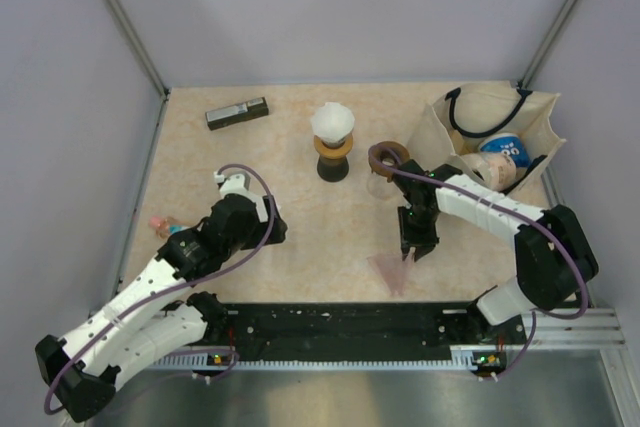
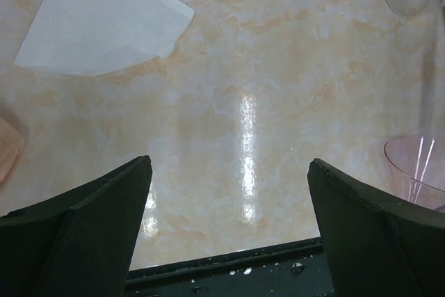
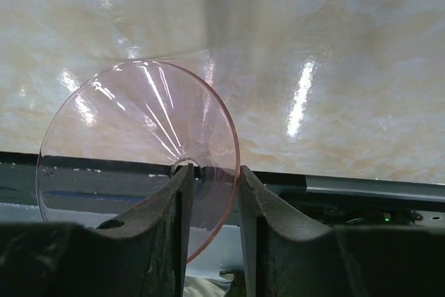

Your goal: Place the coffee filter in the dripper

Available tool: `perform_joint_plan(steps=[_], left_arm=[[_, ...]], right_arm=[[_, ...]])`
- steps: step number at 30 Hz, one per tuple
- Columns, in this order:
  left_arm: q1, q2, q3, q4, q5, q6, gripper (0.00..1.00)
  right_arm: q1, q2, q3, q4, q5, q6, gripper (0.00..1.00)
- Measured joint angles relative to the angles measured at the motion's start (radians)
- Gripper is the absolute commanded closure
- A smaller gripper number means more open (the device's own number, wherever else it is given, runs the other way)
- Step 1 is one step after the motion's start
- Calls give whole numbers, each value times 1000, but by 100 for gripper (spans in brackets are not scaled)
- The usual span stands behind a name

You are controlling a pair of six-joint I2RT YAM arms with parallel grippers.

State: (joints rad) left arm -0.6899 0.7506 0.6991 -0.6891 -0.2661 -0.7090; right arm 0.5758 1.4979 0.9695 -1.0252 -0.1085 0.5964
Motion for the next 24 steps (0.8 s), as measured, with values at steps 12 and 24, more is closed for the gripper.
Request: perform_joint_plan(steps=[12, 24], left_arm=[[0, -2, 0, 0, -13, 0, 1], [0, -2, 0, -2, -22, 0, 1]], right_arm=[[0, -10, -23, 11, -18, 11, 85], [0, -34, 2, 9, -18, 16, 100]])
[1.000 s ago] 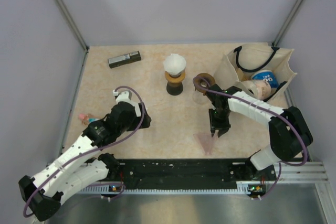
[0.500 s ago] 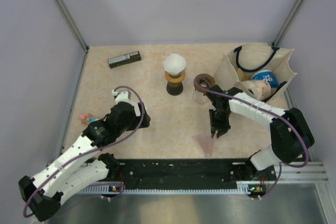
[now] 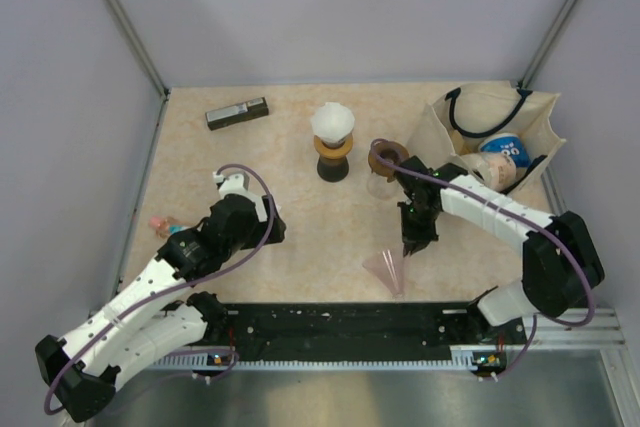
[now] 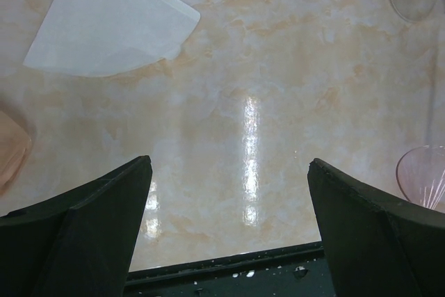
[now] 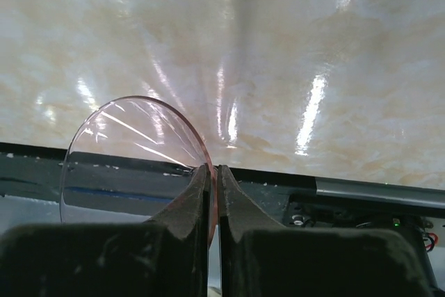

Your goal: Place the coffee filter in the dripper

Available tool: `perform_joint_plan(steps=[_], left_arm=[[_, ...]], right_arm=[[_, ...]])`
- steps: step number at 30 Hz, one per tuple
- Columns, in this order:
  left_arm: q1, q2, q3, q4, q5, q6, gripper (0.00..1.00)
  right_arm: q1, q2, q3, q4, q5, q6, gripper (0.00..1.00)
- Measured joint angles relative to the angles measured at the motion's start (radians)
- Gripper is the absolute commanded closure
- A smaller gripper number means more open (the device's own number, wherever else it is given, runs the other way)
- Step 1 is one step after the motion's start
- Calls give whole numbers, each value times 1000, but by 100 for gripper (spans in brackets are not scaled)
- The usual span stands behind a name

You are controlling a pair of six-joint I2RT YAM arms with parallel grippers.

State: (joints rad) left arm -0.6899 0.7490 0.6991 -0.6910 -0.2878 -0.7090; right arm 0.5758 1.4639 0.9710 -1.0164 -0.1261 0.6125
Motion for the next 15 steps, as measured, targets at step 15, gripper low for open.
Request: perform_joint_plan(steps=[15], left_arm=[[0, -1, 18, -20, -15, 0, 1]], right_arm=[[0, -184, 199, 3, 8, -106, 100]])
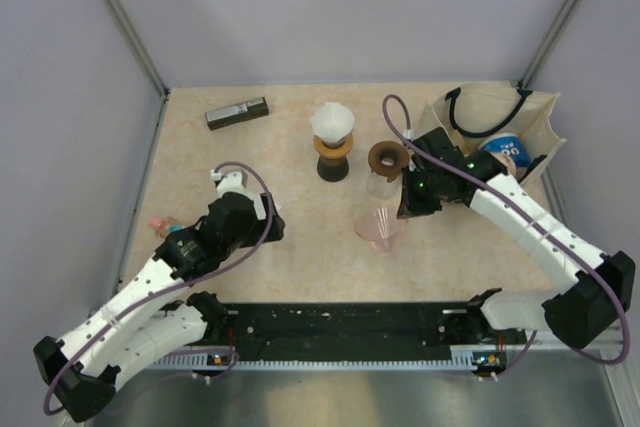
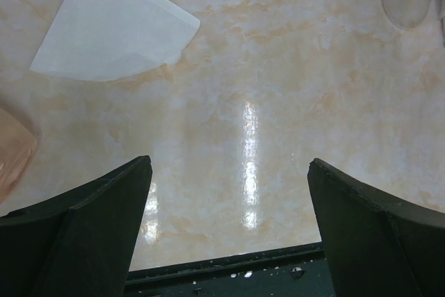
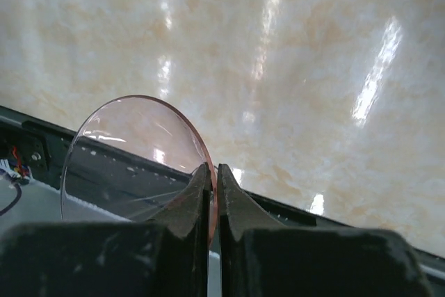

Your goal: Place the coffee filter in the dripper

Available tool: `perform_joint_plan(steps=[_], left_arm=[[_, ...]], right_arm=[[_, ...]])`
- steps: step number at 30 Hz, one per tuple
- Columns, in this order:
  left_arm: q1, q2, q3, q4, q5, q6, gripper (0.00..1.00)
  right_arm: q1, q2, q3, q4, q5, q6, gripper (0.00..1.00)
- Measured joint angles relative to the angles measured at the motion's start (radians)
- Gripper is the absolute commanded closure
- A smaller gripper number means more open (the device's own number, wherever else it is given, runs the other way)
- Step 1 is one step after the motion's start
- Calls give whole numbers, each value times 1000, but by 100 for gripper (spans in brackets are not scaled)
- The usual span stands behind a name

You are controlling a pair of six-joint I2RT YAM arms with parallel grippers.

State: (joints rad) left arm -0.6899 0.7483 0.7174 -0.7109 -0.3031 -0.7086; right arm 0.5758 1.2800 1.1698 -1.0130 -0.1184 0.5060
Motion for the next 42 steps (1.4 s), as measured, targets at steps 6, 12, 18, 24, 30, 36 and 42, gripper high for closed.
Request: perform_joint_plan(steps=[6, 12, 18, 24, 30, 36, 42], left_arm=[[0, 8, 50, 19, 18, 1, 1], [0, 49, 124, 61, 30, 1, 1], [0, 89, 174, 95, 37, 4, 1], [0, 146, 204, 133, 54, 4, 1], [0, 216, 257, 150, 79, 4, 1], [0, 253, 280, 181, 101, 3, 1], [0, 272, 285, 188, 113, 2, 1]], right_arm=[[-10, -82, 97, 111, 69, -45, 100], [-56, -108, 124, 294, 209, -89, 100], [-152, -98, 92, 523, 266, -113, 100], [-178, -39, 90, 648, 263, -132, 100], [-202, -30, 35, 680, 238, -137, 100], [-212, -25, -21, 713, 190, -134, 100], [-212, -5, -32, 747, 157, -133, 100]])
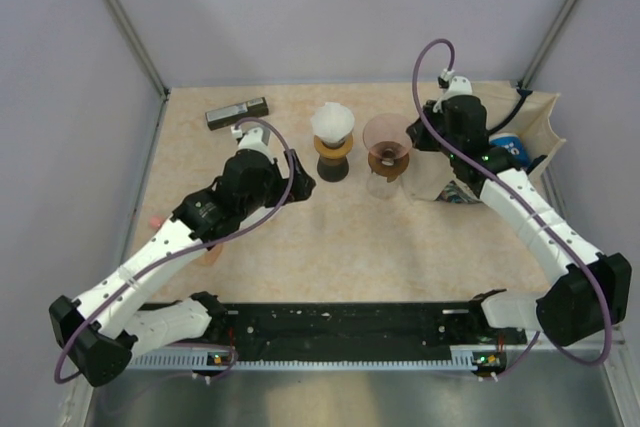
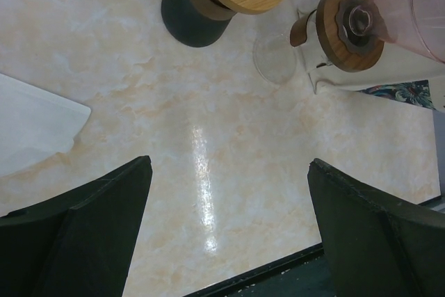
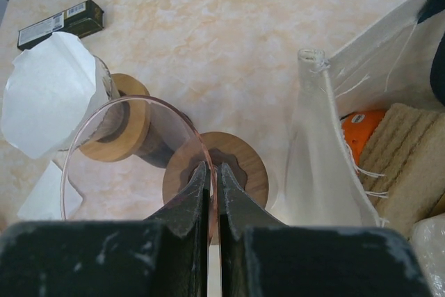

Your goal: Place the coffee filter in the dripper

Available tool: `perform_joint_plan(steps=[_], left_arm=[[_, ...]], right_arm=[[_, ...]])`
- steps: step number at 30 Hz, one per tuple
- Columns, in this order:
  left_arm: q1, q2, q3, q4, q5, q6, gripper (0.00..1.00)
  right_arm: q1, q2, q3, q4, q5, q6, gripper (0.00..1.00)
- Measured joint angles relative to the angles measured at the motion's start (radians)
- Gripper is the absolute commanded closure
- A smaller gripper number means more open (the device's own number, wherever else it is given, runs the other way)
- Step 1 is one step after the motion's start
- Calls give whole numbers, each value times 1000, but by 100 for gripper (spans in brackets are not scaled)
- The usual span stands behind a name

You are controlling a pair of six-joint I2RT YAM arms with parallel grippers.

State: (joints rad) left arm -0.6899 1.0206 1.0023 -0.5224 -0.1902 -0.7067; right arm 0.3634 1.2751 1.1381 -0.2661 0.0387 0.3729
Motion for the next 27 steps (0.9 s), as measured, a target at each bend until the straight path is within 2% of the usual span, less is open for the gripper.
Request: perform_joint_plan(steps=[13, 20, 27], left_arm=[[0, 77, 68, 1, 22, -1, 1], [0, 165, 175, 0, 45, 5, 1], [0, 261, 266, 2, 79, 6, 1]], right_arm=[[-24, 23, -26, 67, -19, -5, 100], [-33, 13, -79, 145, -49, -3, 100], [-35, 4, -84, 136, -60, -5, 100]])
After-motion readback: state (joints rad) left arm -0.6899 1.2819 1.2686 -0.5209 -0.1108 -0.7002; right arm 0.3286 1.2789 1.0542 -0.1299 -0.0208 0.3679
